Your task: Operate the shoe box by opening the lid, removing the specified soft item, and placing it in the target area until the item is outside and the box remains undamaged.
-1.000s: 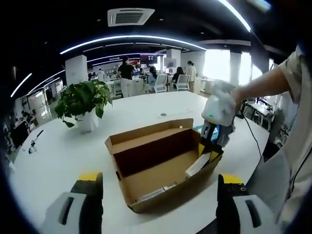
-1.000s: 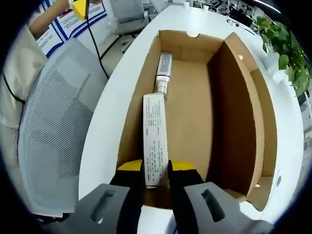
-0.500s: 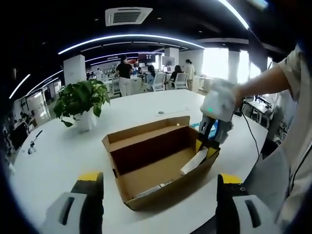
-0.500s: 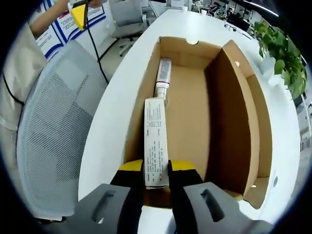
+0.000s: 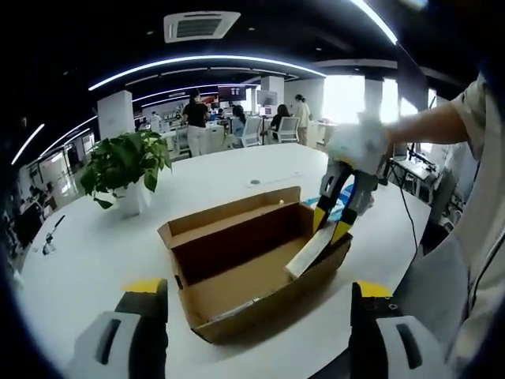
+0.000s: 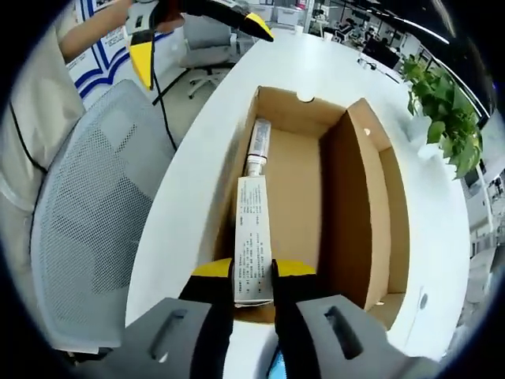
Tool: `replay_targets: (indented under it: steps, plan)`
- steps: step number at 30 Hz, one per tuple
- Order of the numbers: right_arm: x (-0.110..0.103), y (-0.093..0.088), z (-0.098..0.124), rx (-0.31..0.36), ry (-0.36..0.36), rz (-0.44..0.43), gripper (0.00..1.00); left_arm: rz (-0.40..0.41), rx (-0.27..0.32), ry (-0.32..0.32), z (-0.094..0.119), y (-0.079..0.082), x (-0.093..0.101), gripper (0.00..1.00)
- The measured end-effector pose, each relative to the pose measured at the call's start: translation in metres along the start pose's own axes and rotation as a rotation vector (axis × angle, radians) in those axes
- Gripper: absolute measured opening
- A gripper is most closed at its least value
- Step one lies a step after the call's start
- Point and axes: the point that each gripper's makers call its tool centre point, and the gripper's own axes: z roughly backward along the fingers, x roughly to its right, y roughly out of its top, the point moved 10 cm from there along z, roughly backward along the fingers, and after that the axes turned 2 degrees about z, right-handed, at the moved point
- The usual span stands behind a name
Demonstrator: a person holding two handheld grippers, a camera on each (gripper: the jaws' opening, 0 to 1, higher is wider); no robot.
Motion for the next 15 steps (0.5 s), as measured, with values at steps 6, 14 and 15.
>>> replay_targets:
  steps: [6, 14, 15]
  plan:
    - [0.004, 0.006, 0.009, 0.045, -0.042, -0.008, 0.16, -0.004, -0.006, -0.002, 0.000, -0.001, 0.000, 0.98]
    - [0.008, 0.013, 0.027, 0.062, -0.076, 0.008, 0.16, -0.010, -0.001, -0.006, 0.002, 0.001, 0.004, 0.98]
    - [0.008, 0.014, 0.029, 0.065, -0.079, 0.011, 0.16, -0.012, 0.000, -0.007, 0.002, 0.001, 0.004, 0.98]
